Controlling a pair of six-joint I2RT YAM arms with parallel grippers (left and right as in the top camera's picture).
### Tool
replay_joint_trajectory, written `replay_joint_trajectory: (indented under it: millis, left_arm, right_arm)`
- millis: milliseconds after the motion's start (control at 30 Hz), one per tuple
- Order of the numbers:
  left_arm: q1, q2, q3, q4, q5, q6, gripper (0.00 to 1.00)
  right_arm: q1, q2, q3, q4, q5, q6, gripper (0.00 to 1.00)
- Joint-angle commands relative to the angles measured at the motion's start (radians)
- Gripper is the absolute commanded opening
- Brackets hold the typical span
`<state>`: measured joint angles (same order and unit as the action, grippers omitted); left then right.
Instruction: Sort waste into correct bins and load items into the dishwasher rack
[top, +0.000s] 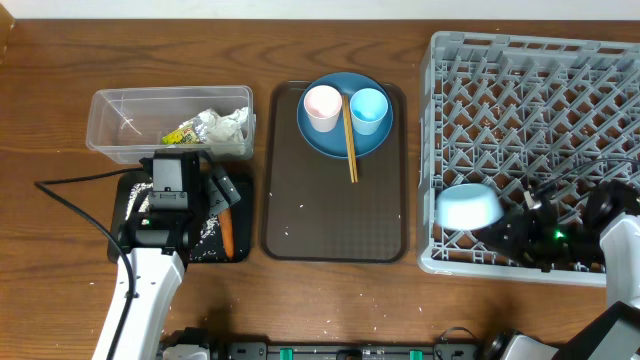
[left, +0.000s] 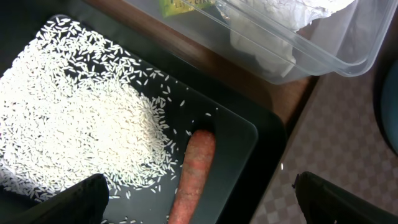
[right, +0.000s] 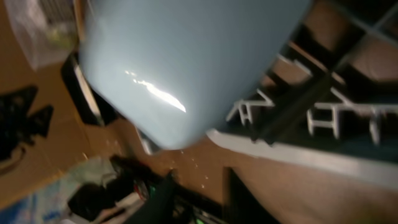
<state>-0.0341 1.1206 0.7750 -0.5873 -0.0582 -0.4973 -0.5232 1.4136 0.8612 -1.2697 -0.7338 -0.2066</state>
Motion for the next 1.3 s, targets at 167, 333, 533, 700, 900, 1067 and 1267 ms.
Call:
replay_joint_trajectory:
  millis: [167, 333, 533, 700, 900, 1067, 1267]
  left_arm:
    - [0.005, 0.003, 0.014, -0.003, -0.001, -0.002, 0.98]
    - [0.005, 0.003, 0.014, -0.003, -0.001, -0.002, 0.98]
    - [0.005, 0.003, 0.014, -0.003, -0.001, -0.002, 0.98]
    - [0.005, 0.003, 0.014, -0.003, 0.000, -0.002, 0.98]
    - [0.005, 0.003, 0.014, -0.002, 0.025, -0.002, 0.98]
    - [0.005, 0.003, 0.014, 0.001, 0.025, -0.002, 0.98]
    - [0.005, 0.003, 0.014, 0.001, 0.025, -0.002, 0.98]
  right_arm:
    - [-0.008, 0.005, 0.151, -0.109, 0.080, 0.031, 0.59]
    - [-0.006, 0.004, 0.264, -0.163, 0.079, 0.013, 0.55]
    - [-0.004, 0.004, 0.274, -0.105, 0.080, -0.027, 0.14]
    - [0.029, 0.004, 0.232, -0.005, 0.080, -0.025, 0.01]
    - [0.116, 0.005, 0.207, 0.114, 0.080, -0.004, 0.01]
    - [0.242, 0.005, 0.201, 0.209, 0.175, 0.080, 0.01]
    - [0.352, 0.005, 0.198, 0.238, 0.281, 0.139, 0.01]
